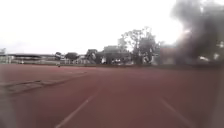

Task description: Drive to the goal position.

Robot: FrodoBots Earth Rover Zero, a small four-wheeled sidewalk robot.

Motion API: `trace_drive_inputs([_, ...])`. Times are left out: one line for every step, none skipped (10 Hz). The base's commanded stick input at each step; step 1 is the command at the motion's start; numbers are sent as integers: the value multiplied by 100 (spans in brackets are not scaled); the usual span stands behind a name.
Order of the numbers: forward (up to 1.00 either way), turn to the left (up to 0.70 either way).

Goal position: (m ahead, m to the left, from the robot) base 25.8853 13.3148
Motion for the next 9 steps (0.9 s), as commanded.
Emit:
trace_drive_inputs([70, 0])
trace_drive_inputs([70, 0])
trace_drive_inputs([70, 0])
trace_drive_inputs([70, 0])
trace_drive_inputs([70, 0])
trace_drive_inputs([70, 0])
trace_drive_inputs([70, 0])
trace_drive_inputs([70, 0])
trace_drive_inputs([70, -34])
